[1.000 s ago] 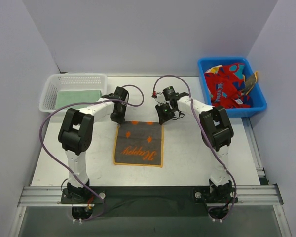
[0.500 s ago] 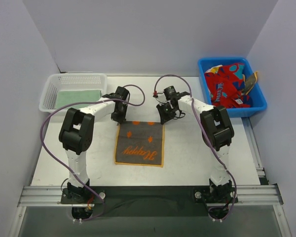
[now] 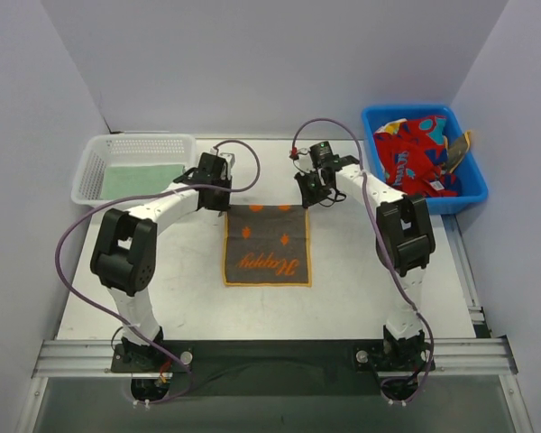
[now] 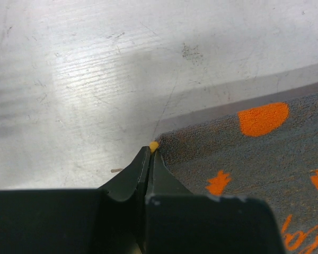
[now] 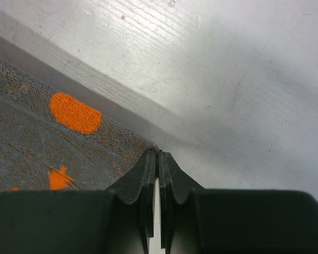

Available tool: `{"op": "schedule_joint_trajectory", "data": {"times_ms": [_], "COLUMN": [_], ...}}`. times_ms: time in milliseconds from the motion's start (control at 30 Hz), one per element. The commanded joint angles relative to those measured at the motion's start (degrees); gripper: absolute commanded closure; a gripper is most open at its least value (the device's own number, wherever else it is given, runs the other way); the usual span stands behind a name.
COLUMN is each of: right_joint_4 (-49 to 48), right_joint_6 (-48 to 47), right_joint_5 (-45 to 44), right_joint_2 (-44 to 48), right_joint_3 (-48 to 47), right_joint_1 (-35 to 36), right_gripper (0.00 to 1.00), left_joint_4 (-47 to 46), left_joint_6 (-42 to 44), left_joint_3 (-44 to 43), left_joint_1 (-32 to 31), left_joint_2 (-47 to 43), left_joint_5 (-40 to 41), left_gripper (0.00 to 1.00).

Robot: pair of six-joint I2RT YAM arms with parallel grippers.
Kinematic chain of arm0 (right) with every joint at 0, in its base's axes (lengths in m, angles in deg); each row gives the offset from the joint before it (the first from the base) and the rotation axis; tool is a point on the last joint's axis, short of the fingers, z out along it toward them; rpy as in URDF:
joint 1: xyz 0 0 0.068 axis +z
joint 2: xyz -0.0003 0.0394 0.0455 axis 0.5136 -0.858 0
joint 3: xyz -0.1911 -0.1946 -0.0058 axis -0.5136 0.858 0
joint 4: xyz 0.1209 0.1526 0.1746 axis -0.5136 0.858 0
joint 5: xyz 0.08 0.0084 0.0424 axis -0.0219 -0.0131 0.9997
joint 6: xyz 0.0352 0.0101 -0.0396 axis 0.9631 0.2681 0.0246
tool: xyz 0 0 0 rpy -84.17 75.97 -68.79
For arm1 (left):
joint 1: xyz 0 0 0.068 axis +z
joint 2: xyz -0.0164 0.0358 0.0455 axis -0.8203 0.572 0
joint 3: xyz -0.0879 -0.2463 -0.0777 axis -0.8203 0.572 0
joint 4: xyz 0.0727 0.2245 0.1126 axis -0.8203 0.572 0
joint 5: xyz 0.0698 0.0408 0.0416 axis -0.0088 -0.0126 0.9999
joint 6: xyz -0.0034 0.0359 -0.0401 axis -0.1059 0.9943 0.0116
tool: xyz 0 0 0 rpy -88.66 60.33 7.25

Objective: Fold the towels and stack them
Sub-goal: Fold the towel

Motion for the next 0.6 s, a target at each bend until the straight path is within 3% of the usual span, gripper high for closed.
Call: {"op": "schedule_joint_trajectory", "data": {"times_ms": [0,167,567], "right_joint_4": [1.40,-1.85,-2.65], "right_joint_6": [-0.82,0.15,4.27], "right_joint_5": [-3.71,-3.45,-4.06], "right_joint_2": [4.67,8.98,20.32], "right_joint_3": [-0.43,4.31,17.76], "right_joint_1": [-0.58,-0.40,2.58], "right_gripper": [1.00,1.00,1.00], "left_joint_4": [-6.52,-10.66,-10.84], "left_joint_6": [0.27,0.10,-3.85], "left_joint_3": [3.09,8.10,19.78], "left_joint_1": [0.82,0.82,-0.94], "left_joint_2": [-3.97,-8.54,-20.13], "left_joint_5": [-0.68,-1.12,-3.85], "left_gripper": [1.00,1.00,1.00]}}
